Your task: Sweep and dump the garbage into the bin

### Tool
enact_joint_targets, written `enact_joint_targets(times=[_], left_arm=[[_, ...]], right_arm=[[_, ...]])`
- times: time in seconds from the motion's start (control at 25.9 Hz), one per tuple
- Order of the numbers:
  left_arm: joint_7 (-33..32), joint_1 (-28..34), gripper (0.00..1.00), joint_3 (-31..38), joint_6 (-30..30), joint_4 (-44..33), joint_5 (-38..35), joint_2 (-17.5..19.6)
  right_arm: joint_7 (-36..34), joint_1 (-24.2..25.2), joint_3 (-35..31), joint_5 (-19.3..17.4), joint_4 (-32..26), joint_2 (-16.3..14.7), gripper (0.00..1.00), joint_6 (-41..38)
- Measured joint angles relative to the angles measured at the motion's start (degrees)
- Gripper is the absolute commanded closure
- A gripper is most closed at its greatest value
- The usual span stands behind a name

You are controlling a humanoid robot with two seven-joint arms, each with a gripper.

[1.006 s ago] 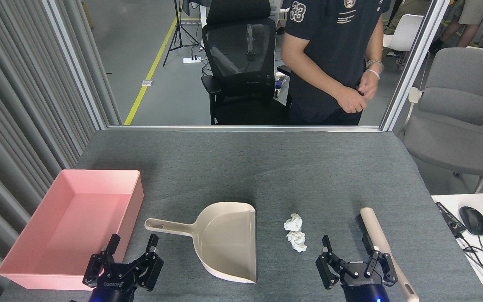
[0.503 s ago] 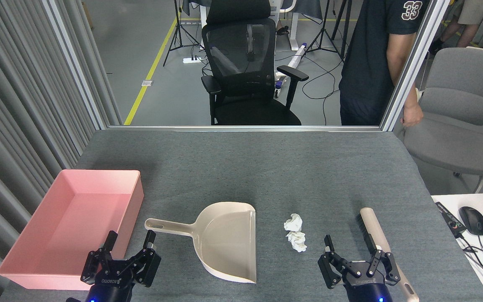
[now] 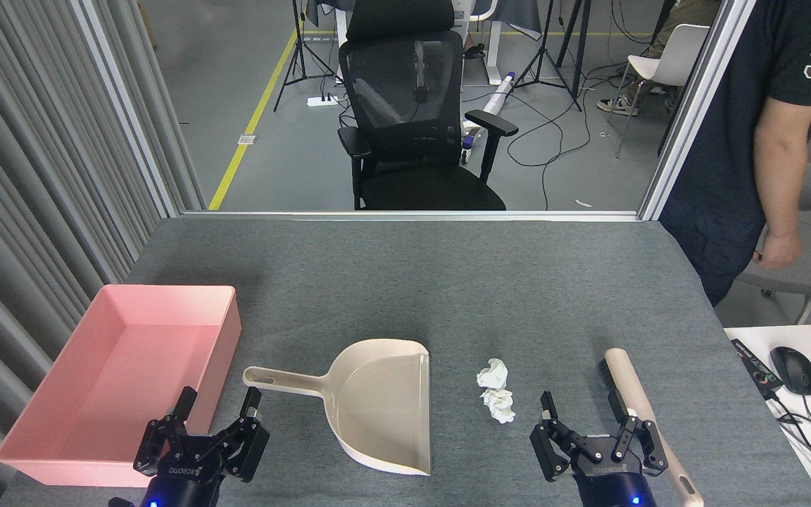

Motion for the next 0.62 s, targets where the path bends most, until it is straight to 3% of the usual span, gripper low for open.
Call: enact_joint_targets(times=[0.31,0.5,0.62], left_arm=[[0.59,-0.78,0.00,0.06,-0.37,-0.04,0.26,0.34],[0.86,-0.91,0.00,0.10,-0.79,-0.35,2.29,-0.30],[0.14,-0.91,0.00,0.07,-0.88,-0.47,8.63,-1.15]], right_arm=[[0.40,1.01,-0.20,0.08,-2.91,-1.96,0.01,0.00],[0.88,5.80,-1.42,0.16,-5.42,-3.40,0.01,-0.01],[-0.67,9.21,-4.90,0.17,-5.74,-4.16,0.01,-0.20]])
